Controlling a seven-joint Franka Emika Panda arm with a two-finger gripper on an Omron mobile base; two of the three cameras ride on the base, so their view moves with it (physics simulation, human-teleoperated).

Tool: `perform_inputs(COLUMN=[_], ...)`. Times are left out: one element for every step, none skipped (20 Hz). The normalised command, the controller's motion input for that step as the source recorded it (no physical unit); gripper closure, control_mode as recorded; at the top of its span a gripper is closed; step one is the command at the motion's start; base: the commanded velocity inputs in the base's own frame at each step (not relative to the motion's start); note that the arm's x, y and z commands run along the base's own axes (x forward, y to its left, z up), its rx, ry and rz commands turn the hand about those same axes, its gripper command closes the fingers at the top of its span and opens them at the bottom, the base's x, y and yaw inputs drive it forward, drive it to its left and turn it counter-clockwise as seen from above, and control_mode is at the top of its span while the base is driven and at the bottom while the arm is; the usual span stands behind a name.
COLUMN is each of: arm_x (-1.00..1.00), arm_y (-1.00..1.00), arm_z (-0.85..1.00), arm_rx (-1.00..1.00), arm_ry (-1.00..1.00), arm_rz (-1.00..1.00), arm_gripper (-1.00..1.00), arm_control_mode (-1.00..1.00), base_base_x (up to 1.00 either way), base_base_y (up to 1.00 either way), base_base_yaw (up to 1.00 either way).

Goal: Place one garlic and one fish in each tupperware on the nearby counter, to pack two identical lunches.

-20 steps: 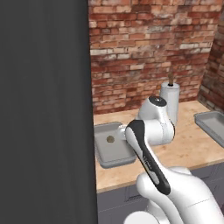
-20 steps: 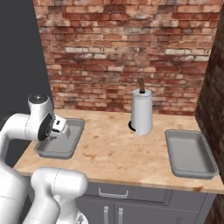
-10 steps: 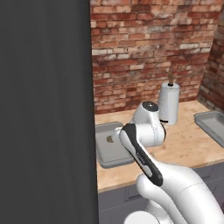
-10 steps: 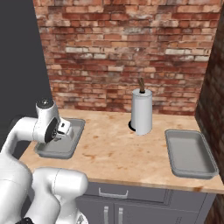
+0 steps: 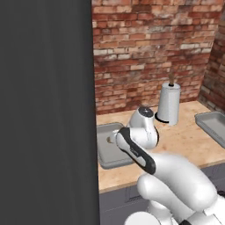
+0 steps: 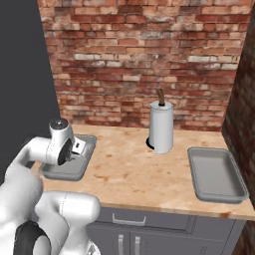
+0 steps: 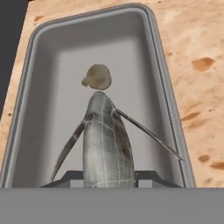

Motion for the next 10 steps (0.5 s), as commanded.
perform_inputs(arm_x=[0.44,0.45,0.44,0.44,0.39,0.39,0.39,0.37,0.36,0.39], arm_y=[0.05,0.06,0.09,0.11,0.12,0.11,0.11,0.11,0.14,0.14], arm_z=[-0.29,-0.29,-0.30,-0.30,-0.29,-0.29,-0.29,-0.28,-0.26,-0.20], arm_rx=[0.00,0.00,0.00,0.00,0.00,0.00,0.00,0.00,0.00,0.00], arm_ry=[0.00,0.00,0.00,0.00,0.00,0.00,0.00,0.00,0.00,0.00], arm_rz=[0.00,0.00,0.00,0.00,0.00,0.00,0.00,0.00,0.00,0.00], arm_gripper=[1.00,1.00,1.00,1.00,1.00,1.00,1.00,1.00,1.00,1.00], arm_control_mode=[-1.00,-1.00,-1.00,-1.00,-1.00,-1.00,-1.00,-1.00,-1.00,-1.00], base_base_x=[0.00,0.00,0.00,0.00,0.00,0.00,0.00,0.00,0.00,0.00], base_base_y=[0.00,0.00,0.00,0.00,0.00,0.00,0.00,0.00,0.00,0.00], base_base_yaw=[0.00,0.00,0.00,0.00,0.00,0.00,0.00,0.00,0.00,0.00])
